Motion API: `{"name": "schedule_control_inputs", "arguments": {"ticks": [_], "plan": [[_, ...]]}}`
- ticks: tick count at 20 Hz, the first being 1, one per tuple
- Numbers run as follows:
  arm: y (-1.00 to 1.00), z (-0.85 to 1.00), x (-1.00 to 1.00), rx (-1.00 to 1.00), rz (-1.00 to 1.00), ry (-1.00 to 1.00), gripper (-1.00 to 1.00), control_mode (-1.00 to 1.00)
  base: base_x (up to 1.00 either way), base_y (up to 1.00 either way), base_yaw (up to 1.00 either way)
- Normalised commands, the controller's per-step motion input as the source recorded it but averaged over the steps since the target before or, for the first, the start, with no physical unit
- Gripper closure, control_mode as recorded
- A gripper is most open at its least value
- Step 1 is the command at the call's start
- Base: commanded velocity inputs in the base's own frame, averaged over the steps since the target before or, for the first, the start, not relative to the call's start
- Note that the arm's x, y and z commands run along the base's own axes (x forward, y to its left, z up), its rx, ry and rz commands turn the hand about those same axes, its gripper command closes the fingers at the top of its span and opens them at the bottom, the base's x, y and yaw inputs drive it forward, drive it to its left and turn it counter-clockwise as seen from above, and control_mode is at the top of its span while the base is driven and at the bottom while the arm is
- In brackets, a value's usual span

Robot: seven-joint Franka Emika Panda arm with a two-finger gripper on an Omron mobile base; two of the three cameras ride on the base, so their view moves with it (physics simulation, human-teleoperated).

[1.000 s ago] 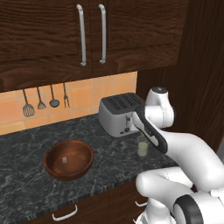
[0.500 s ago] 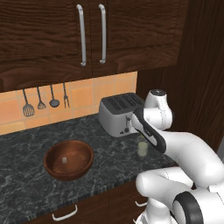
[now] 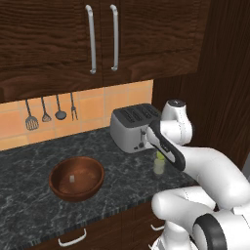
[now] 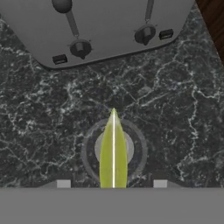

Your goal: Grab a lemon wedge from the fridge and one ice cube from the ice bowl, and put them in the glass of lemonade.

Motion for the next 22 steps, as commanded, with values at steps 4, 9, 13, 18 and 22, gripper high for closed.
{"name": "schedule_control_inputs", "arguments": {"ticks": [4,9,13,18,22], "plan": [[-0.01,0.00,-0.05,0.00,0.00,0.00,-1.00,-1.00,0.00,0.00,0.00],[-0.16,0.18,-0.56,0.04,-0.04,-0.05,-1.00,-1.00,0.00,0.00,0.00],[-0.19,0.22,-0.74,0.07,-0.02,-0.11,-1.00,-1.00,0.00,0.00,0.00],[-0.06,0.30,-0.93,0.09,0.00,-0.05,-1.00,-1.00,0.00,0.00,0.00],[0.00,0.68,-0.73,0.08,0.00,-0.08,-1.00,-1.00,0.00,0.00,0.00]]}}
